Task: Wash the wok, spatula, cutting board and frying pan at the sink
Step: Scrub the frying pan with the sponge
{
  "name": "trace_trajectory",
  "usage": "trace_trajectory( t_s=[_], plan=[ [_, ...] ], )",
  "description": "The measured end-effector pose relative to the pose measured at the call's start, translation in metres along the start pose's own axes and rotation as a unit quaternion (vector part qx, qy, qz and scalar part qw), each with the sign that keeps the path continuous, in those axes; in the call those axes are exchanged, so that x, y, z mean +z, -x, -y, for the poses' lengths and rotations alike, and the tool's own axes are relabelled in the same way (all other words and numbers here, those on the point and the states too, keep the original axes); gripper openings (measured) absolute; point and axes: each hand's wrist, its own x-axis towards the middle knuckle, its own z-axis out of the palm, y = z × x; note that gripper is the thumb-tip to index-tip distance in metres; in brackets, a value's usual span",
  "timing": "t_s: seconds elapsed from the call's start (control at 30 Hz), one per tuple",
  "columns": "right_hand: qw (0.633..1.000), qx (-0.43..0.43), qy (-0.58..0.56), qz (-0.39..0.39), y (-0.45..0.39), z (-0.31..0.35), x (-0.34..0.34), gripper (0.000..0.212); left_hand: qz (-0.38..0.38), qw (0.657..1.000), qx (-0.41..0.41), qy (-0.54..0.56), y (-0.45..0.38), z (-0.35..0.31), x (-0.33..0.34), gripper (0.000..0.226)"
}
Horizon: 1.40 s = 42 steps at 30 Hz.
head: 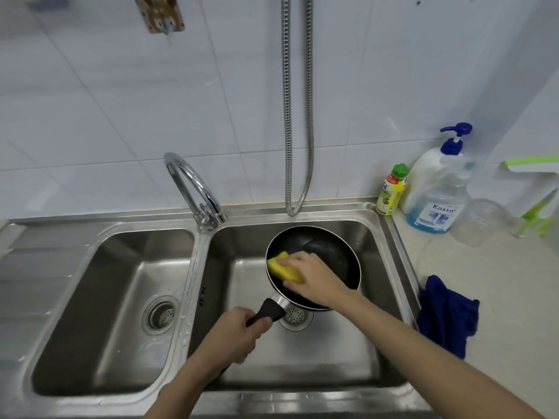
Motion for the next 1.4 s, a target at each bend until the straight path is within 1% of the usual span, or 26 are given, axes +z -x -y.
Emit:
trace_trajectory(
  t_s=[0.07, 0.17, 0.23, 0.27, 0.3, 0.33, 0.4, 0.43, 0.5, 0.6, 0.67, 0.7, 0.77, 0.87, 0.93, 0.97, 1.0, 1.07, 1.1, 1.17, 1.23, 1.27, 1.3, 1.33, 1.37, 1.4],
  plan=[
    [0.997, 0.005, 0.078, -0.016, -0.008, 0.002, 0.003, 0.053, 0.019, 0.999, -0.005, 0.026, 0.007, 0.005, 0.002, 0.028],
    [0.972, 0.056, 0.227, -0.011, -0.015, -0.005, -0.004, 0.05, 0.018, 0.996, -0.018, 0.083, 0.015, 0.015, 0.001, 0.024],
    [0.953, 0.082, 0.291, 0.021, -0.015, -0.011, -0.009, 0.045, 0.01, 0.992, -0.029, 0.122, 0.017, 0.022, -0.006, 0.02],
    [0.947, 0.076, 0.308, 0.051, -0.015, -0.015, -0.009, 0.044, 0.005, 0.992, -0.029, 0.123, 0.018, 0.025, -0.01, 0.019],
    [0.948, 0.062, 0.299, 0.088, -0.014, -0.017, -0.006, 0.044, -0.001, 0.993, -0.027, 0.112, 0.018, 0.028, -0.014, 0.018],
    [0.956, 0.046, 0.259, 0.13, -0.012, -0.017, -0.001, 0.046, -0.008, 0.995, -0.027, 0.1, 0.018, 0.03, -0.018, 0.017],
    [0.974, 0.014, 0.139, 0.178, -0.01, -0.014, 0.013, 0.05, -0.015, 0.995, -0.03, 0.097, 0.017, 0.033, -0.025, 0.016],
    [0.981, -0.006, 0.084, 0.177, -0.009, -0.009, 0.021, 0.051, -0.013, 0.994, -0.032, 0.103, 0.017, 0.034, -0.027, 0.015],
    [0.989, -0.024, -0.027, 0.141, -0.006, 0.005, 0.039, 0.048, -0.001, 0.994, -0.039, 0.106, 0.018, 0.035, -0.028, 0.012],
    [0.987, -0.007, -0.151, 0.063, -0.011, 0.03, 0.057, 0.048, 0.018, 0.996, -0.051, 0.069, 0.022, 0.037, -0.024, 0.01],
    [0.989, 0.007, -0.144, 0.011, -0.022, 0.037, 0.062, 0.049, 0.034, 0.997, -0.056, 0.044, 0.026, 0.038, -0.021, 0.01],
    [0.994, 0.011, -0.109, -0.006, -0.028, 0.036, 0.062, 0.049, 0.041, 0.997, -0.06, 0.029, 0.027, 0.038, -0.021, 0.011],
    [1.0, 0.016, -0.003, -0.011, -0.035, 0.026, 0.059, 0.049, 0.043, 0.997, -0.068, -0.007, 0.029, 0.039, -0.021, 0.013],
    [0.986, 0.053, 0.148, 0.051, -0.028, 0.004, 0.054, 0.05, 0.016, 0.996, -0.075, -0.035, 0.027, 0.039, -0.023, 0.015],
    [0.972, 0.065, 0.202, 0.103, -0.016, -0.007, 0.054, 0.05, -0.009, 0.997, -0.076, -0.016, 0.024, 0.039, -0.023, 0.014],
    [0.973, 0.06, 0.189, 0.12, -0.01, -0.01, 0.056, 0.051, -0.022, 0.997, -0.08, 0.008, 0.023, 0.039, -0.023, 0.014],
    [0.979, 0.051, 0.146, 0.129, -0.004, -0.012, 0.059, 0.051, -0.031, 0.996, -0.084, 0.03, 0.021, 0.038, -0.023, 0.014],
    [0.99, 0.027, 0.006, 0.138, 0.006, -0.006, 0.062, 0.052, -0.036, 0.996, -0.082, 0.03, 0.018, 0.032, -0.022, 0.015],
    [0.989, 0.01, -0.058, 0.132, 0.009, 0.002, 0.063, 0.05, -0.035, 0.997, -0.076, -0.002, 0.016, 0.028, -0.02, 0.016],
    [0.979, 0.021, -0.184, 0.089, 0.008, 0.021, 0.063, 0.044, -0.029, 0.991, -0.046, -0.122, 0.013, 0.021, -0.014, 0.017],
    [0.949, 0.099, -0.3, 0.018, -0.004, 0.033, 0.056, 0.045, -0.017, 0.975, -0.016, -0.222, 0.013, 0.017, -0.009, 0.016],
    [0.936, 0.133, -0.326, -0.012, -0.011, 0.033, 0.05, 0.045, -0.009, 0.97, -0.009, -0.242, 0.013, 0.016, -0.008, 0.016],
    [0.938, 0.148, -0.309, -0.039, -0.018, 0.027, 0.046, 0.046, -0.002, 0.968, -0.005, -0.249, 0.014, 0.016, -0.007, 0.017],
    [0.953, 0.155, -0.256, -0.049, -0.023, 0.018, 0.041, 0.047, 0.006, 0.97, -0.005, -0.244, 0.016, 0.014, -0.008, 0.018],
    [0.969, 0.155, -0.187, -0.046, -0.025, 0.007, 0.038, 0.049, 0.013, 0.976, -0.009, -0.218, 0.018, 0.013, -0.01, 0.019],
    [0.982, 0.154, -0.103, -0.022, -0.023, -0.002, 0.034, 0.051, 0.019, 0.985, -0.019, -0.171, 0.018, 0.012, -0.012, 0.02]
  ],
)
